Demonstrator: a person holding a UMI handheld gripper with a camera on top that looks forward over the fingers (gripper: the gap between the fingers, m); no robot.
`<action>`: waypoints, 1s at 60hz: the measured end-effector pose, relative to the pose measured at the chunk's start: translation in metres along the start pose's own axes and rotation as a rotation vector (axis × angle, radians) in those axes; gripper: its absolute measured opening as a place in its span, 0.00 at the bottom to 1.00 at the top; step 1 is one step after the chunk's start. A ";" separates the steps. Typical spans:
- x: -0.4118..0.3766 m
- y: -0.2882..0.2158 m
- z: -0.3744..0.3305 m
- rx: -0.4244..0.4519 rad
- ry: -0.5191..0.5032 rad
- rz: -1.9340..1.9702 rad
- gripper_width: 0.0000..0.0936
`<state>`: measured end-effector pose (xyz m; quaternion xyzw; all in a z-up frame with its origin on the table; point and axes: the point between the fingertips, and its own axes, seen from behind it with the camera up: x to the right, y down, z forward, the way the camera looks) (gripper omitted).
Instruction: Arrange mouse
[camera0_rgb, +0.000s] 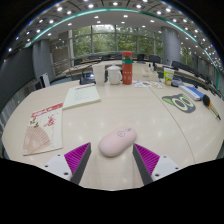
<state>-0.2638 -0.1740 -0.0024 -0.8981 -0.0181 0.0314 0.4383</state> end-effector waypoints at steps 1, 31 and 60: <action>0.000 -0.001 0.004 -0.005 0.003 0.000 0.92; -0.018 -0.034 0.062 -0.020 0.025 -0.081 0.52; 0.003 -0.110 0.027 0.050 -0.087 -0.070 0.35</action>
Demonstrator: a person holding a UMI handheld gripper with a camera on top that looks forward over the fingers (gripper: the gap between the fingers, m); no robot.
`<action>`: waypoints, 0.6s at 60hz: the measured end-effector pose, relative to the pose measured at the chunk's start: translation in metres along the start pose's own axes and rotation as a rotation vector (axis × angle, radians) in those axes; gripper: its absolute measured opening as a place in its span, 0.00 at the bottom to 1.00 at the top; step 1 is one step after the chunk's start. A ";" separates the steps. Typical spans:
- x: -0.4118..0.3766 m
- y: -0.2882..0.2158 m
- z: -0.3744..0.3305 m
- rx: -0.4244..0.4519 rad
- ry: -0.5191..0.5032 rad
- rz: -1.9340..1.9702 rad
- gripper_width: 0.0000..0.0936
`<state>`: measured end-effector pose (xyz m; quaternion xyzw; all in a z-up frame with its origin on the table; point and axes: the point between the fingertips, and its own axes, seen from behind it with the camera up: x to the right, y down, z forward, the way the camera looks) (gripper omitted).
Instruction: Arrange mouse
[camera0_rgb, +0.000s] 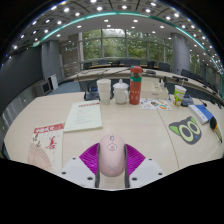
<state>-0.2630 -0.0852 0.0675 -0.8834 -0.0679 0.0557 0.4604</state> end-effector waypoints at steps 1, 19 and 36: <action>0.005 -0.011 -0.003 0.016 -0.003 0.008 0.35; 0.220 -0.128 -0.020 0.174 0.061 0.052 0.35; 0.381 -0.038 0.077 -0.006 0.121 0.067 0.35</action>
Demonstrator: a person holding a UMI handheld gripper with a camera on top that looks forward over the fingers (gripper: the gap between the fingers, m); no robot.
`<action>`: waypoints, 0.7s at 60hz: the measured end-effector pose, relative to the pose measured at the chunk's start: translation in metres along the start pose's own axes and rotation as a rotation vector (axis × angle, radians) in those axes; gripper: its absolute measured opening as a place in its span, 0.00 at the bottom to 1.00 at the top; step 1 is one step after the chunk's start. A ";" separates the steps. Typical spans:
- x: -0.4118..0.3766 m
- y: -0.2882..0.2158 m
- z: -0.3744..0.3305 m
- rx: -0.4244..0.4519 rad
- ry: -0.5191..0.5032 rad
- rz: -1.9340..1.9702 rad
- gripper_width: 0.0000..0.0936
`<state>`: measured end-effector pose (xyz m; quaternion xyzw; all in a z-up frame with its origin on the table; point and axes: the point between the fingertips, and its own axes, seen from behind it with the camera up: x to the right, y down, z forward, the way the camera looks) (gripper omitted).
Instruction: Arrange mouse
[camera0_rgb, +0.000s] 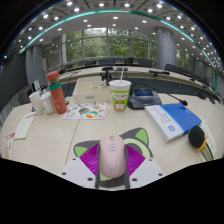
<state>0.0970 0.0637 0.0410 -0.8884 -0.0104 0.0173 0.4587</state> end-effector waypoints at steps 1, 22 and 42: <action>0.004 0.004 0.002 -0.007 -0.002 0.005 0.35; 0.016 0.042 0.016 -0.105 -0.029 0.019 0.92; -0.016 0.019 -0.127 -0.048 0.059 -0.046 0.91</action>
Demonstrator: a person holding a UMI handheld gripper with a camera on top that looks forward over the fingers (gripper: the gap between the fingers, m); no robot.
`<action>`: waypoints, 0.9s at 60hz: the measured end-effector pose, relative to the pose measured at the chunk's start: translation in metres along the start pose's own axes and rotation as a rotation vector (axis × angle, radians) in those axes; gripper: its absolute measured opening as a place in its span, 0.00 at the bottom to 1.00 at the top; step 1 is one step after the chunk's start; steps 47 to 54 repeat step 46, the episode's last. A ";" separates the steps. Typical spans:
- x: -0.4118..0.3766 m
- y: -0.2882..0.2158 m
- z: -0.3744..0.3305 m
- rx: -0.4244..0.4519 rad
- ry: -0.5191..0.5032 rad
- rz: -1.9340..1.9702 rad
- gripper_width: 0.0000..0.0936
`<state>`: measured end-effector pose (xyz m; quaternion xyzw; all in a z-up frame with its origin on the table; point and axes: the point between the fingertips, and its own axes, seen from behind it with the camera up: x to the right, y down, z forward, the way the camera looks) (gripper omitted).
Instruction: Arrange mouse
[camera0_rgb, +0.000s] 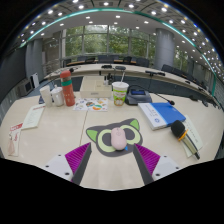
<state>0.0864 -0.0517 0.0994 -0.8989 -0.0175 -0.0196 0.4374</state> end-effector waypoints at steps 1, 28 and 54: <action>-0.001 0.000 -0.011 0.005 0.008 -0.007 0.91; -0.062 0.034 -0.217 0.081 0.033 -0.054 0.91; -0.075 0.052 -0.242 0.083 0.034 -0.051 0.91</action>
